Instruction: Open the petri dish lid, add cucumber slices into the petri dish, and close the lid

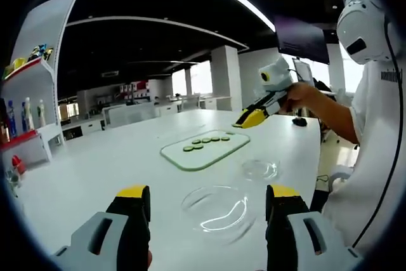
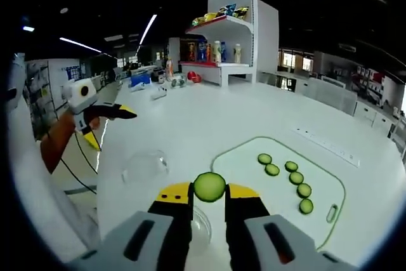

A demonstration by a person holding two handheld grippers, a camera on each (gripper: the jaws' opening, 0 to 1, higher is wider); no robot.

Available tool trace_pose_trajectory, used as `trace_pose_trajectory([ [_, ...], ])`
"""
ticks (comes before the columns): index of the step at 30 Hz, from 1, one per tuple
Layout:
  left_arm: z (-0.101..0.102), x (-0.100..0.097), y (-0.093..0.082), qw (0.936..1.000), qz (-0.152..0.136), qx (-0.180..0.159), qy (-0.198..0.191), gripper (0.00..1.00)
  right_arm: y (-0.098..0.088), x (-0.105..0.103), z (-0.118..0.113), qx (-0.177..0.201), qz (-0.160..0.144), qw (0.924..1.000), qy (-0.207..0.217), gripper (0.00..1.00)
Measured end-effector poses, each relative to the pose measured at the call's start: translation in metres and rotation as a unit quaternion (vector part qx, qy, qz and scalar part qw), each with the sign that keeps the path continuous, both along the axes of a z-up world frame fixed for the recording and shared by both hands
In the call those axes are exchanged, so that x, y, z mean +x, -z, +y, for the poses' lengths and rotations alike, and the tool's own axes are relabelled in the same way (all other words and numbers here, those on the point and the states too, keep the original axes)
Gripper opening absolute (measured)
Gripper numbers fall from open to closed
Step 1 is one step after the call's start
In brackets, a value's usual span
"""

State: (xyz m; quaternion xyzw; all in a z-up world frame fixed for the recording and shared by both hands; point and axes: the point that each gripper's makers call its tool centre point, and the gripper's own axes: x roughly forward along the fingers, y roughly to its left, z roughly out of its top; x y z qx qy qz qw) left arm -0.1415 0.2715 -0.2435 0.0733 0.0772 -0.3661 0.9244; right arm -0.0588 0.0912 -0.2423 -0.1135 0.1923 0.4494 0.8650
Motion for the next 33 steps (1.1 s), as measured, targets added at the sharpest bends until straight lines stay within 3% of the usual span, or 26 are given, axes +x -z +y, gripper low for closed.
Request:
trace_pose_trajectory([
  [18,-0.013,-0.001,0.001,0.9999,0.005,0.006,0.014,0.74,0.019,-0.038,0.004,-0.012,0.018,0.9994,-0.027,0.19],
  [33,-0.015,-0.005,0.003,0.9997,0.008,0.008,0.02,0.74,0.051,-0.049,0.006,-0.046,0.049,0.9968,-0.043,0.2],
])
